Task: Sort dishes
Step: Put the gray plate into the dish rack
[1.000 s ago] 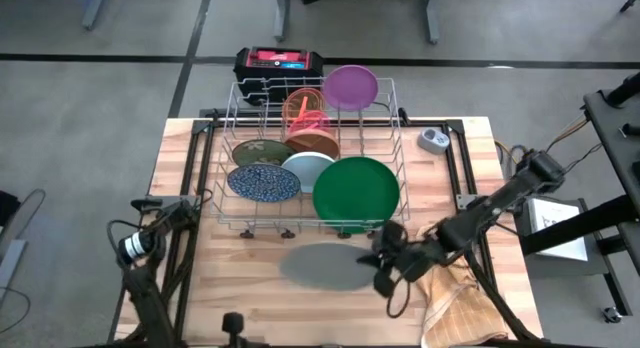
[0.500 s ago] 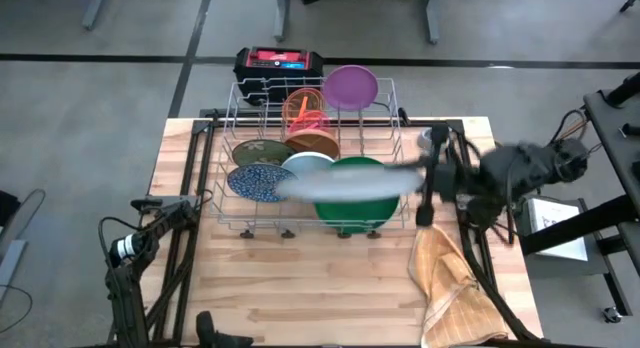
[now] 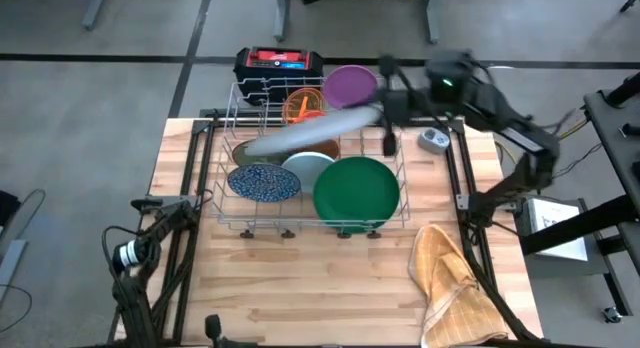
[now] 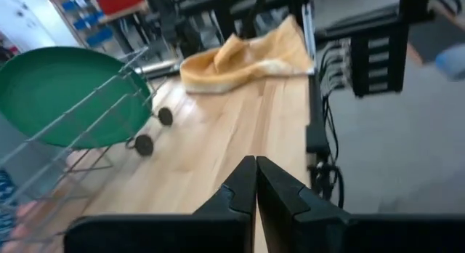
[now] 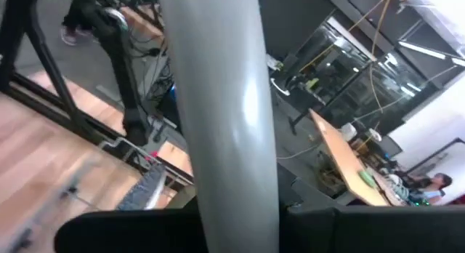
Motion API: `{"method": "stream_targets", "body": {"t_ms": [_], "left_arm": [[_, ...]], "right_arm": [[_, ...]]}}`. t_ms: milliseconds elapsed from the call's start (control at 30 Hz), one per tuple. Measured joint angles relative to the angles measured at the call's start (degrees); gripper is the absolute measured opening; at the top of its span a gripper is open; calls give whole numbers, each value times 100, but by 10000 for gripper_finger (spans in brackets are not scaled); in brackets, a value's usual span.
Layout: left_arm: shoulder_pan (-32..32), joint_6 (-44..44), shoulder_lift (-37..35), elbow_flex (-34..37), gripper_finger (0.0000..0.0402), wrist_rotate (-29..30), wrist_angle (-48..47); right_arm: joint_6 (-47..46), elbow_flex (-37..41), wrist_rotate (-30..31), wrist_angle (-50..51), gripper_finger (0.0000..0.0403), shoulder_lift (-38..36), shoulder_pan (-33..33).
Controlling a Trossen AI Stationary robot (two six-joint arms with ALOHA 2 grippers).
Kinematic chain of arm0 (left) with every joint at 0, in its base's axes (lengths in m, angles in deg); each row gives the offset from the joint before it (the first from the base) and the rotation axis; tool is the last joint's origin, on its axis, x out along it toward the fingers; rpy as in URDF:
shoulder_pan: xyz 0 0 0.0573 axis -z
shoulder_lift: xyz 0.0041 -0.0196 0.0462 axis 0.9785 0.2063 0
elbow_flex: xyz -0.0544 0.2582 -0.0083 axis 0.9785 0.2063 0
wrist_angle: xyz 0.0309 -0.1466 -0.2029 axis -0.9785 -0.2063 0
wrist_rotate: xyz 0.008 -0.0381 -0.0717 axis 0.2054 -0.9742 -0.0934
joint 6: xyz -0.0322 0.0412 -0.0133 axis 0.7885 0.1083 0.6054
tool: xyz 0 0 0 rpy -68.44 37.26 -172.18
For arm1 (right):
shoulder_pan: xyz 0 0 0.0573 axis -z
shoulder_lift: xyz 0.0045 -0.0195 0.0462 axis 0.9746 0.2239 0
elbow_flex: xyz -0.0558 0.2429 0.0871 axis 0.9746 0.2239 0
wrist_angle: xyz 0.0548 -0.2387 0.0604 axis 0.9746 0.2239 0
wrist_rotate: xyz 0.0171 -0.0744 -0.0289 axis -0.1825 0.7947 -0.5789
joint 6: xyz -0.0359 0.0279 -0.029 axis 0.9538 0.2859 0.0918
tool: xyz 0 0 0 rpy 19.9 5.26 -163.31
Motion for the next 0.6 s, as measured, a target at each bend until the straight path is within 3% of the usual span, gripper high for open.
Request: {"method": "stream_targets", "body": {"t_ms": [167,300,400,600], "left_arm": [[-66,-100,534,20,0,535,789],[-136,-270,919,-250,0,1603,893],[-212,-572,1209,-554,0,1637,893],[-439,-767,1612,-1496,0,1656,900]], "right_arm": [[850,-855,-144,302,0,913,374],[1254,-1556,-338,639,0,1532,574],[1597,-1896,-410,664,0,1887,663],[1710,-1870,-390,212,0,2151,784]]}}
